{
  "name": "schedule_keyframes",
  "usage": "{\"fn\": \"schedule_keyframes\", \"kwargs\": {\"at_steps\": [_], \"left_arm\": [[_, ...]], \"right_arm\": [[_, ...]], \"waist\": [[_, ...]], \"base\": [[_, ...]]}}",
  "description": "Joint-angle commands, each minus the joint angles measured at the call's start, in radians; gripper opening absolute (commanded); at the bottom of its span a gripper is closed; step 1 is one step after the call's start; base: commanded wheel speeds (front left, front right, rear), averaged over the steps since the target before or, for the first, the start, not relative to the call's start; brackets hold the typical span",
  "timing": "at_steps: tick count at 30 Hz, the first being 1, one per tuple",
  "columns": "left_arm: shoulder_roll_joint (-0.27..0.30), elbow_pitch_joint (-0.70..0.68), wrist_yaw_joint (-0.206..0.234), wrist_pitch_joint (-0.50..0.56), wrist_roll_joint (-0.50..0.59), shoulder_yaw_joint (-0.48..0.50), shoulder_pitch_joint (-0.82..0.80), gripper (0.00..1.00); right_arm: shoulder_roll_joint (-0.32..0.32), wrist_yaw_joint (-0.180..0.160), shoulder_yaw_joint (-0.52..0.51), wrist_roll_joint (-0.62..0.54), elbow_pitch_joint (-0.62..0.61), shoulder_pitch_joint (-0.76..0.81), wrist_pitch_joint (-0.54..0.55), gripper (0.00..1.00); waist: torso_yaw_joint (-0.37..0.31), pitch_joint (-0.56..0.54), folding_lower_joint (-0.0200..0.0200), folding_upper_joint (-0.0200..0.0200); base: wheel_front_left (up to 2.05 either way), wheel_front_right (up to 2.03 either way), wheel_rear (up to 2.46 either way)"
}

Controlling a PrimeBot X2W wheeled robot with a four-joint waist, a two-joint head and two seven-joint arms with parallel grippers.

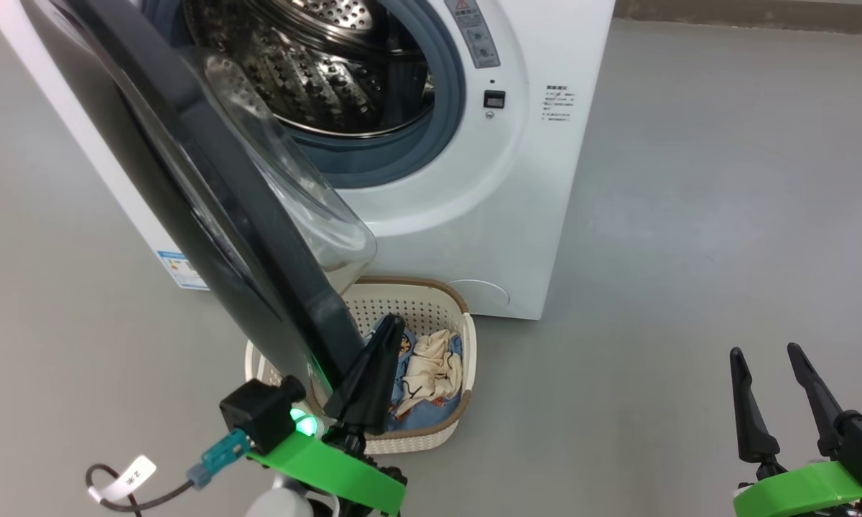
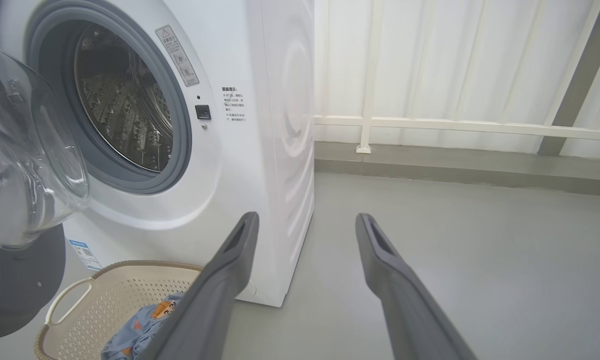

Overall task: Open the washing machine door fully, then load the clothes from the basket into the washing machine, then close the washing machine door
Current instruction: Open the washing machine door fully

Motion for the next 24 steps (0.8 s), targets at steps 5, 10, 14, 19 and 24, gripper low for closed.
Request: {"fn": "schedule_keyframes", "kwargs": {"at_steps": [5,10,14,19,24], "left_arm": [[0.030,-0.023,0.007,-0.014,-0.012,0.079,0.021,0.00],[0.030,-0.034,0.008,-0.014,0.003,0.088,0.043,0.00],[0.030,-0.043,0.008,-0.014,0.023,0.098,0.063,0.00],[0.037,-0.070,0.017,-0.014,0.052,0.110,0.101,0.00],[0.043,-0.095,0.028,-0.014,0.056,0.121,0.127,0.00]], "right_arm": [[-0.026,0.004,0.026,0.005,-0.033,-0.032,-0.009,1.00],[-0.028,0.004,0.020,0.005,-0.038,-0.029,-0.009,1.00],[-0.028,0.004,0.017,0.004,-0.039,-0.032,-0.009,1.00],[-0.030,0.004,0.010,0.005,-0.046,-0.026,-0.009,1.00],[-0.032,0.004,0.004,0.007,-0.046,-0.022,-0.009,1.00]], "waist": [[0.033,0.001,0.0000,0.0000],[0.066,0.005,0.0000,0.0000],[0.091,0.005,0.0000,0.0000],[0.140,0.004,0.0000,0.0000],[0.179,0.004,0.0000,0.0000]], "base": [[0.00,0.00,0.00],[0.00,0.00,0.00],[0.00,0.00,0.00],[0.00,0.00,0.00],[0.00,0.00,0.00]]}}
